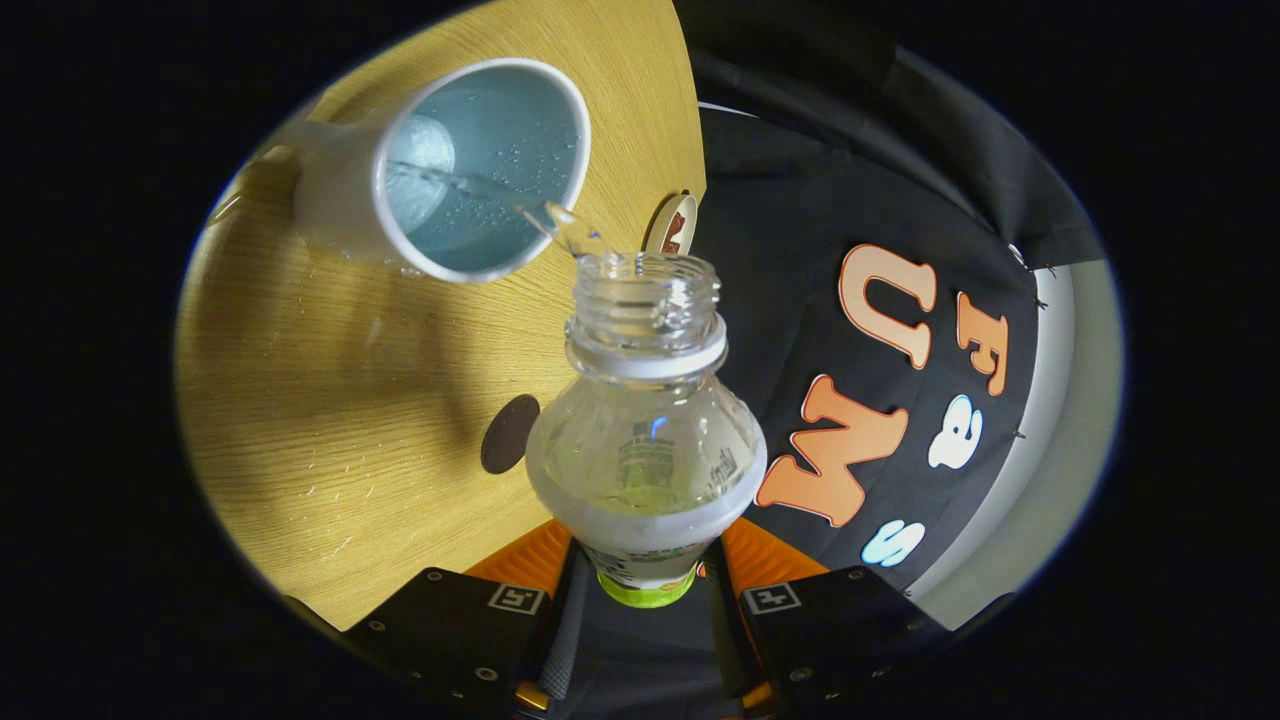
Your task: Take the bottle from table, then pour the juice into the cup, finally place the bottle on the coaster
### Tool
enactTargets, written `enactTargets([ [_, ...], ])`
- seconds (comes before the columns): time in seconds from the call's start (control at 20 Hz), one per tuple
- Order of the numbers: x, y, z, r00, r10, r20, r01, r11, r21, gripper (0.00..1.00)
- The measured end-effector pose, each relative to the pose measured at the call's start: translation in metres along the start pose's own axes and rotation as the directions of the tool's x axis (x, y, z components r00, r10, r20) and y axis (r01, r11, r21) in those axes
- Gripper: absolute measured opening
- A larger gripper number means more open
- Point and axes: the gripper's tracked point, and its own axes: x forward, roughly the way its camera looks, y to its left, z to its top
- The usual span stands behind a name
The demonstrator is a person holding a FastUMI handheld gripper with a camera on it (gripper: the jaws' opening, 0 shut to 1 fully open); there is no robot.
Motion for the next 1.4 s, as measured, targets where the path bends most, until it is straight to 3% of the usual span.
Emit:
enactTargets([
  [1.4,0.004,-0.017,0.001,0.998,-0.042,0.042,0.047,0.99,-0.131,0.57],
])
